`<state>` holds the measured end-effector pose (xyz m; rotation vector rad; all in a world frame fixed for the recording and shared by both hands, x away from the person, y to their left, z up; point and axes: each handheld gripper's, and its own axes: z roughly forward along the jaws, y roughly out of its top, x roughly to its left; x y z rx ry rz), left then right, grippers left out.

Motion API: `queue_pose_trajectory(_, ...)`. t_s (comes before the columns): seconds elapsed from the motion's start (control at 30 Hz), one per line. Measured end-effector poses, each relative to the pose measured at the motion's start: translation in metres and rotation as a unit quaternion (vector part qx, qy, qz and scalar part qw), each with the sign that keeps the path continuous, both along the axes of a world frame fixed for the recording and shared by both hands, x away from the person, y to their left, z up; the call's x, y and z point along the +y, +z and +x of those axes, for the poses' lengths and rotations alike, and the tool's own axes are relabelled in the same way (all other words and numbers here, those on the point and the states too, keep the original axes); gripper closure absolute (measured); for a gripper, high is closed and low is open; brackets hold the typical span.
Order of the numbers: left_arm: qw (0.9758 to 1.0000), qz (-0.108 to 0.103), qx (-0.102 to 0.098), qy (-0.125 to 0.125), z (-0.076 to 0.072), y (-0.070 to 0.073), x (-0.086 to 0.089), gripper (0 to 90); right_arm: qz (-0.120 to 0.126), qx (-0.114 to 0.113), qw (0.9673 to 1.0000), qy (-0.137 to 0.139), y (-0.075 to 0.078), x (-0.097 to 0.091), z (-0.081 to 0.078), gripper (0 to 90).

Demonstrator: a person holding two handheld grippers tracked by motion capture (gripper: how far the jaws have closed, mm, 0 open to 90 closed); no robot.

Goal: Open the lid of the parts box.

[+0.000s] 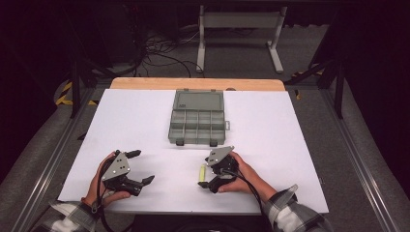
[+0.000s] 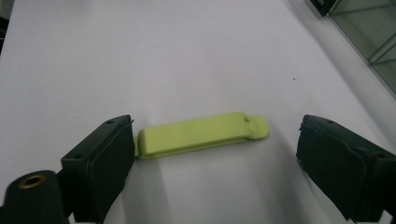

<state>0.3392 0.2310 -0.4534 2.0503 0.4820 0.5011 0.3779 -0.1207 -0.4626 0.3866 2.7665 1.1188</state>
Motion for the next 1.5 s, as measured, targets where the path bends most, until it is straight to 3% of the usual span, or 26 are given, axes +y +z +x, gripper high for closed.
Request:
queue_pose_trajectory(0.37, 1.0, 0.004, 0.004, 0.005, 0.0, -0.001, 0.002, 4.9, 0.0, 0.002, 0.999, 0.045, 0.0, 0.008, 0.005, 16.9)
queue_pose_trajectory(0.47, 1.0, 0.006, 0.007, 0.004, 0.0, -0.002, 0.002, 4.9, 0.003, 0.002, 0.9986, 0.053, 0.0, 0.008, 0.005, 22.3)
queue_pose_trajectory(1.0, 0.9999, -0.01, 0.007, 0.006, -0.001, -0.001, 0.005, 4.7, 0.002, -0.002, 0.9986, 0.053, 0.002, 0.008, 0.002, 24.2)
queue_pose_trajectory(1.5, 0.9999, -0.004, 0.009, 0.005, 0.001, -0.002, 0.004, 4.4, 0.02, -0.017, 0.9991, 0.034, 0.012, 0.001, 0.0, 24.3)
